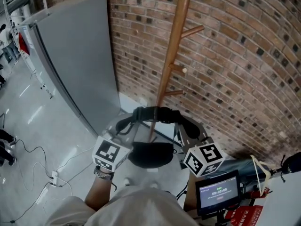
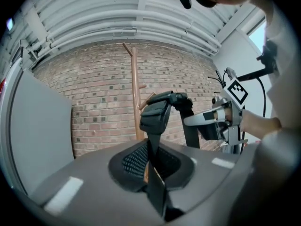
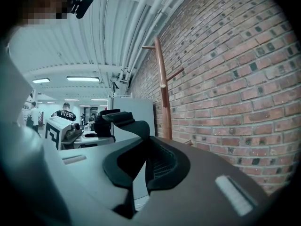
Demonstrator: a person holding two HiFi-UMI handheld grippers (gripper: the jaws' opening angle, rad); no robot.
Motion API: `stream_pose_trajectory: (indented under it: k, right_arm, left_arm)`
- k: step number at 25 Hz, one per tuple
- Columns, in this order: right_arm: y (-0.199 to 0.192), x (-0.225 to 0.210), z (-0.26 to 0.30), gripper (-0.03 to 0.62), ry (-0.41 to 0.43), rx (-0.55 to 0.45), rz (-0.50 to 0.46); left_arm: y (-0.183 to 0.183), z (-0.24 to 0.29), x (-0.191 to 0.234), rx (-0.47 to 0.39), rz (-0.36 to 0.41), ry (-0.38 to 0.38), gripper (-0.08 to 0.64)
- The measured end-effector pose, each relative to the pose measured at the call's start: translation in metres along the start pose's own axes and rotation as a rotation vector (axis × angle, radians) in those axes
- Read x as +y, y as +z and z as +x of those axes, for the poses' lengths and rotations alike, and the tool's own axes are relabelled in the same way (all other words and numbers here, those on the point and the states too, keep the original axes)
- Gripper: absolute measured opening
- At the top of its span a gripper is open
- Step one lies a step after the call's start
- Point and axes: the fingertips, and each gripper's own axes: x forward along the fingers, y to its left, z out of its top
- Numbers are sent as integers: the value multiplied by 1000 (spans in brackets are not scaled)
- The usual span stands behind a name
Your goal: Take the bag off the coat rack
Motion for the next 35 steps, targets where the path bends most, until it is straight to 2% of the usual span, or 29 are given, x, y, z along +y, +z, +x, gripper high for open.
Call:
stream_pose_trajectory:
  k: [10,35]
  right_arm:
    - [8,3,-3,5,-5,-7,-35]
    - [0,-7,7,5,-3,23,-48]
  left_arm:
    - [13,-7,4,-30,6,1,3]
    - [1,3,9,-3,-26,0,3]
